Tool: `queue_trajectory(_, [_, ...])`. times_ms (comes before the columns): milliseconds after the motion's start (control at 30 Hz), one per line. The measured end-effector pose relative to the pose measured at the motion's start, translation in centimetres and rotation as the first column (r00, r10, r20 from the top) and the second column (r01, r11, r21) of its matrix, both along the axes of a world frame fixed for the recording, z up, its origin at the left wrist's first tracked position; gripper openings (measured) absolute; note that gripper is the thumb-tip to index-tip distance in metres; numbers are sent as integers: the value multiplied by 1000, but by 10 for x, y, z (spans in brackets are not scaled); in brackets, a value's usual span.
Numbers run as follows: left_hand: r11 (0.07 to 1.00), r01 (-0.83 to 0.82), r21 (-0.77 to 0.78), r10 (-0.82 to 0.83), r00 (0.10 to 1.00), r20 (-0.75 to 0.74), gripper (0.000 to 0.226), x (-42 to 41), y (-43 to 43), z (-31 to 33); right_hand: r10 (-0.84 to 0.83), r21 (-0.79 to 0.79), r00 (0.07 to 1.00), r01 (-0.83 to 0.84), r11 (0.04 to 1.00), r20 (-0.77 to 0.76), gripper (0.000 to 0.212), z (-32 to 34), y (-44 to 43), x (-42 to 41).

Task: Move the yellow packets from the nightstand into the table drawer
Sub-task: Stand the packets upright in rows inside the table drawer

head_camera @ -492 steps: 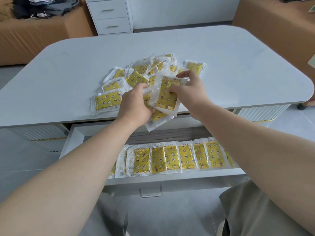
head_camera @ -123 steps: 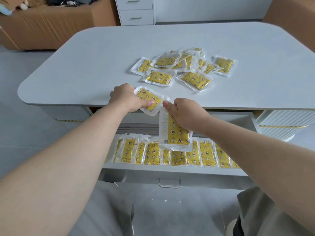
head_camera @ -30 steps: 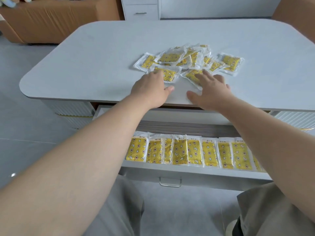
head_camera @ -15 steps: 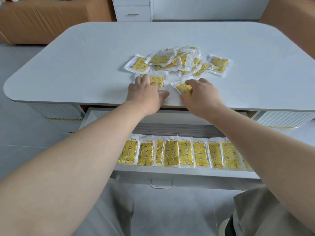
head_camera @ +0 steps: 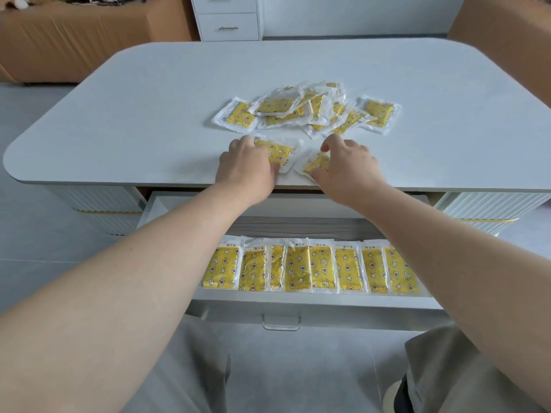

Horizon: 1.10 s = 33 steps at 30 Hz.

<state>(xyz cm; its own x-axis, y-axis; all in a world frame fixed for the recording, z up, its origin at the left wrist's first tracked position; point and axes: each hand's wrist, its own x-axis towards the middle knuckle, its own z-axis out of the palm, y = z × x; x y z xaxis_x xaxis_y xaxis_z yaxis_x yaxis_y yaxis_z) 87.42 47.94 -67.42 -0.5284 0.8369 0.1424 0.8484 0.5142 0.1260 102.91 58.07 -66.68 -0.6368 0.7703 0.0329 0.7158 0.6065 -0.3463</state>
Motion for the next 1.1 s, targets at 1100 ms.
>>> queue_trajectory(1100, [795, 173, -581, 1, 958, 287, 46, -4, -38, 48, 302, -372, 949, -250, 894, 88, 26, 29, -23, 5])
